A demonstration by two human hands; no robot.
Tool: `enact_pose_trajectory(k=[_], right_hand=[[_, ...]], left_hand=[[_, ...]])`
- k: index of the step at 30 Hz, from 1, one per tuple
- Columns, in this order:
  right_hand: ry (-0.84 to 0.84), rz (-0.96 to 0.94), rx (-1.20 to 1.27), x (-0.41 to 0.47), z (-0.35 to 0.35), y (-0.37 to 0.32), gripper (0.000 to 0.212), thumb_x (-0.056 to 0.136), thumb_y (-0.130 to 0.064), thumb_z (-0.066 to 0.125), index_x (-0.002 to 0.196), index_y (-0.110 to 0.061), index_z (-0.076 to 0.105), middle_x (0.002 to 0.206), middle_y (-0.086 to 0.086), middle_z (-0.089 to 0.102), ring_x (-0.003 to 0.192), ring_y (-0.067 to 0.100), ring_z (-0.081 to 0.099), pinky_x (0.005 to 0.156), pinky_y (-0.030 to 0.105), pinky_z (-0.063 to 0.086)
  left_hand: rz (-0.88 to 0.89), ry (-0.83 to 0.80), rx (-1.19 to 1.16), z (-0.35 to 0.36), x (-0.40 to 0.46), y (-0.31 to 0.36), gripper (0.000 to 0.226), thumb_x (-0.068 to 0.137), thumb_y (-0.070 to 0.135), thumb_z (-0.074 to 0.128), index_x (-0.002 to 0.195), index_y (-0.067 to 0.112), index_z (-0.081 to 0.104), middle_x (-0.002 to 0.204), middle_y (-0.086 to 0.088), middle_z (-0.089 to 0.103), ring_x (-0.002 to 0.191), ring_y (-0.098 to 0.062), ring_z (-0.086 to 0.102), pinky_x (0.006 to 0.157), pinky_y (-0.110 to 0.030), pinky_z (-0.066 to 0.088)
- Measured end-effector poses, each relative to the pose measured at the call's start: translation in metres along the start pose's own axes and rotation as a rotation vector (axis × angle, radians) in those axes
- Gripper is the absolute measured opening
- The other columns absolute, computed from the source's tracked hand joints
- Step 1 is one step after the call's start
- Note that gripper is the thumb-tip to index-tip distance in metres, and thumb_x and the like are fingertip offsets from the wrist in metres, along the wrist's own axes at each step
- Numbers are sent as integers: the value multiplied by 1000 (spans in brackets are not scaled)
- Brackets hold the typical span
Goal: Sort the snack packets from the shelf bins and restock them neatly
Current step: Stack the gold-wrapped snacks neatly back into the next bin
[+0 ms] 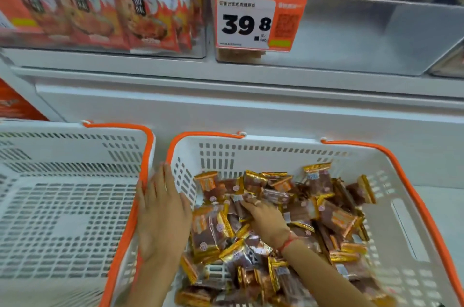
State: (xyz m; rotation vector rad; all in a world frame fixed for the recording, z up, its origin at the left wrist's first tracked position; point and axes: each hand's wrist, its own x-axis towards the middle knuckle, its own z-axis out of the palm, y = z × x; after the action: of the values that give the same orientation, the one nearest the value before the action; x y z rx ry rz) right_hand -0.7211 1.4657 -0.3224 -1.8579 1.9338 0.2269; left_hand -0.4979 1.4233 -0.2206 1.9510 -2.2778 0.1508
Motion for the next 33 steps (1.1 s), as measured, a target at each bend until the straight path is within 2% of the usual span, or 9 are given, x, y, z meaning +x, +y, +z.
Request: enact_pose_trajectory(k=[7, 11, 14, 17, 20, 22, 26, 29, 33], right_hand=[[17, -9, 1014, -64, -90, 5, 20, 103, -21, 41, 111, -28, 58, 97, -10, 69, 84, 0, 67, 67, 20, 52], [-15, 38, 1175, -90, -110, 15, 23, 100, -29, 48, 111, -17, 63, 99, 3, 74, 88, 20, 71, 85, 39, 55], [-16, -21, 1138, -104, -114, 14, 38, 94, -39, 55, 113, -7, 65, 103, 13, 72, 92, 24, 70, 80, 32, 54], [73, -25, 1148, -112, -110, 14, 39, 93, -38, 58, 110, -4, 65, 98, 22, 71, 88, 31, 70, 73, 30, 54], [192, 85, 1180, -112, -103, 26, 46, 90, -49, 54, 105, -8, 68, 93, 19, 71, 84, 27, 70, 72, 28, 55], [258, 196, 873, -112, -92, 52, 45, 95, -51, 46, 112, -14, 64, 102, 5, 71, 98, 19, 65, 81, 27, 51], [102, 409, 30, -118, -49, 113, 38, 101, -27, 39, 137, -16, 39, 137, 4, 52, 131, 27, 38, 103, 36, 38], [55, 472, -44, -110, -38, 122, 48, 98, -35, 42, 140, -12, 36, 139, 11, 47, 130, 30, 38, 106, 37, 36], [-52, 545, 77, -98, -58, 116, 44, 88, -38, 58, 124, -11, 56, 128, 15, 54, 121, 33, 47, 102, 40, 42]], left_hand=[[46, -22, -36, 1, 0, -1, 71, 86, 25, 54, 144, -6, 27, 148, -23, 38, 136, -36, 40, 113, -54, 29], [21, 6, -267, -15, -3, 13, 65, 94, 39, 46, 147, 3, 33, 154, -15, 32, 145, -28, 25, 120, -46, 13], [9, -340, -727, -39, -16, 52, 66, 96, 63, 30, 148, 24, 33, 153, 2, 34, 142, -17, 29, 116, -40, 21], [-36, -742, -1062, -49, -33, 77, 48, 80, 69, 48, 119, 41, 57, 123, 15, 59, 114, -10, 57, 100, -34, 43], [-154, -803, -1241, -49, -42, 78, 21, 87, 43, 66, 106, 34, 64, 106, 16, 64, 99, -4, 62, 77, -19, 53], [-281, -821, -1341, -49, -48, 78, 10, 90, 32, 65, 97, 27, 61, 100, 11, 60, 101, -11, 61, 66, -13, 49], [-384, -878, -1469, -47, -51, 82, 12, 94, 23, 61, 93, 25, 49, 96, 11, 50, 111, -18, 52, 94, -31, 48], [-366, -921, -1465, -37, -52, 81, 14, 93, 21, 62, 105, 21, 53, 110, 8, 57, 106, -11, 58, 100, -33, 48], [-349, -948, -1460, -37, -56, 82, 30, 94, 13, 59, 104, 38, 45, 104, 12, 60, 91, -4, 64, 74, -19, 54]])
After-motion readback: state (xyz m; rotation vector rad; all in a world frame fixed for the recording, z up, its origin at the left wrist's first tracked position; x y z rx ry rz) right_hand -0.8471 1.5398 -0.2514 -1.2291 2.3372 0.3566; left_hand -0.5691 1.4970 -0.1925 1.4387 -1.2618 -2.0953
